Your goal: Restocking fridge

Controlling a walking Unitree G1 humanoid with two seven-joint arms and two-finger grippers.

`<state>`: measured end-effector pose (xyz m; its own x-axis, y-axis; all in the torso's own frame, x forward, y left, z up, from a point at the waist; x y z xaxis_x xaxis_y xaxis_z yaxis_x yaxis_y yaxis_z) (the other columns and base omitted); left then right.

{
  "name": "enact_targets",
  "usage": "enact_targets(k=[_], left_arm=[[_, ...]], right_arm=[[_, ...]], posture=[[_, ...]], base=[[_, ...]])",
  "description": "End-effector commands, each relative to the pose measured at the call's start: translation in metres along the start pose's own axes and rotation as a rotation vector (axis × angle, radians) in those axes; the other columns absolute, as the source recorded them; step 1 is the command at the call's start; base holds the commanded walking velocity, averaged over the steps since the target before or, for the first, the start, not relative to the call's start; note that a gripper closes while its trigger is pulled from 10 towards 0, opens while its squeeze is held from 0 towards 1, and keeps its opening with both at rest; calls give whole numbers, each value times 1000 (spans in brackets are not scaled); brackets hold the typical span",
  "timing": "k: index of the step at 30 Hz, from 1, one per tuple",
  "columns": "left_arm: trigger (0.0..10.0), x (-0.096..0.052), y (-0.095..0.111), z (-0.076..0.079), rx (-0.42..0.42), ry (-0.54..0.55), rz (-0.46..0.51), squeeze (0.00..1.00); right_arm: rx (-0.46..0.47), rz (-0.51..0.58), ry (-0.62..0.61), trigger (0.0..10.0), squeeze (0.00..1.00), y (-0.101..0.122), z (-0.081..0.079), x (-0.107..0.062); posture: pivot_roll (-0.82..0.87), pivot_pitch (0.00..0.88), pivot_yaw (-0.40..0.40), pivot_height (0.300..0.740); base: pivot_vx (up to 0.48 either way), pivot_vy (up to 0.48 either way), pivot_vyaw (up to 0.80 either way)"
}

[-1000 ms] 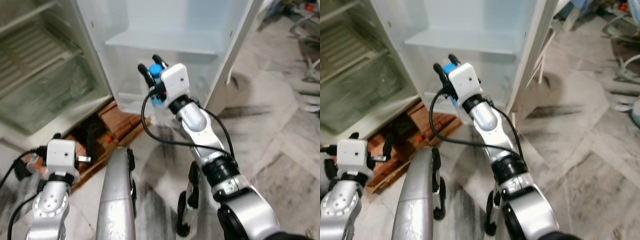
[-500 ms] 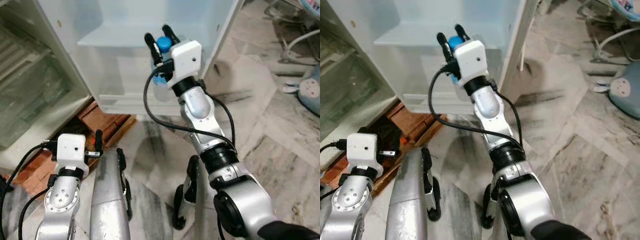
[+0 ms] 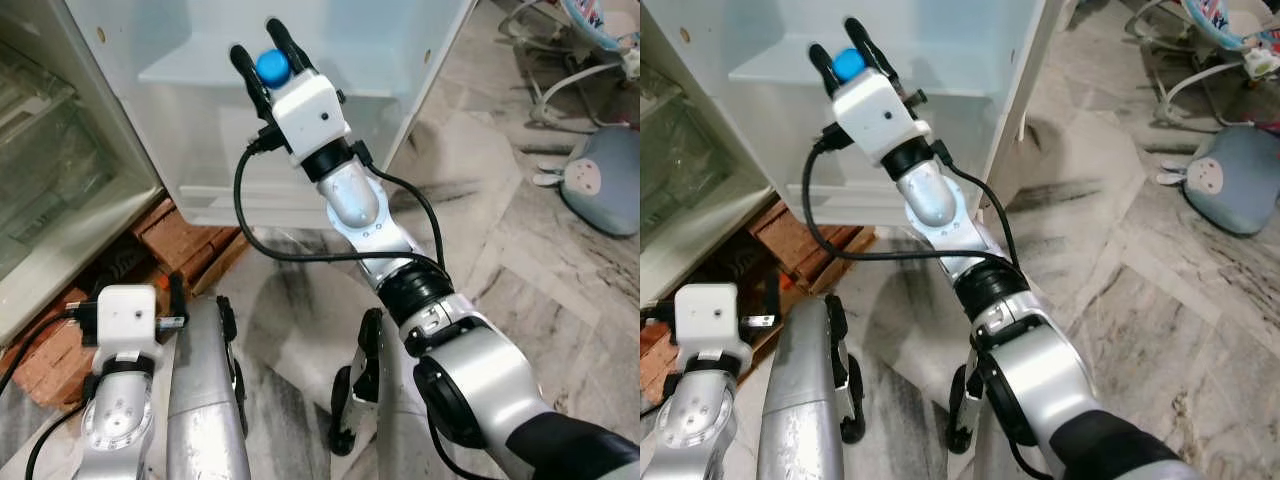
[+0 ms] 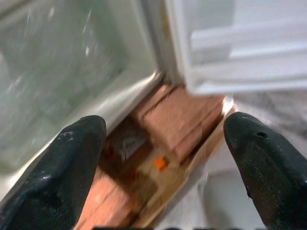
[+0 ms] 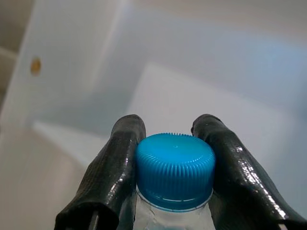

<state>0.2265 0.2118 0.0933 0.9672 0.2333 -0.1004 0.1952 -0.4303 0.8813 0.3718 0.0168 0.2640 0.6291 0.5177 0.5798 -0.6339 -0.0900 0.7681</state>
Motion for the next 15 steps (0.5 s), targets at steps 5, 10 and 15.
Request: enact_targets(k=[5,10,15], left_arm=[[10000,-1,7,-2,-7,12,13,0],[10000,-3,8,-4,10,9,23,0],[10000,-5,9,-9,28,10,24,0]], right_arm=[[-99,-156,5,10000,0,-36,9,-20],[-122,-347,-19,10000,0,-71,15,-45],[-118,-454,-47,10000,0,-89,19,-64]], posture=[[308,315,-116,538],[334,323,-101,538],[349,328,-86,538]], base=[[0,0,0],[0,0,0],[0,0,0]])
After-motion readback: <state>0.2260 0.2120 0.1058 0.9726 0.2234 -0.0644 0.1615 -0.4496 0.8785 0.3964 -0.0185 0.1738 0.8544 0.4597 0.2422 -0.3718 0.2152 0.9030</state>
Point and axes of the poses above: a point about 5 cm out from each wrist's last joint towards the gripper, its own x axis pointing out of the wrist towards the gripper, its own y axis along the axis of the wrist's last joint, z = x × y, the point moved 3 cm from there along x, pointing out of the wrist towards the gripper, and after that the axes turned 12 degrees about x, right-handed, at the moved point
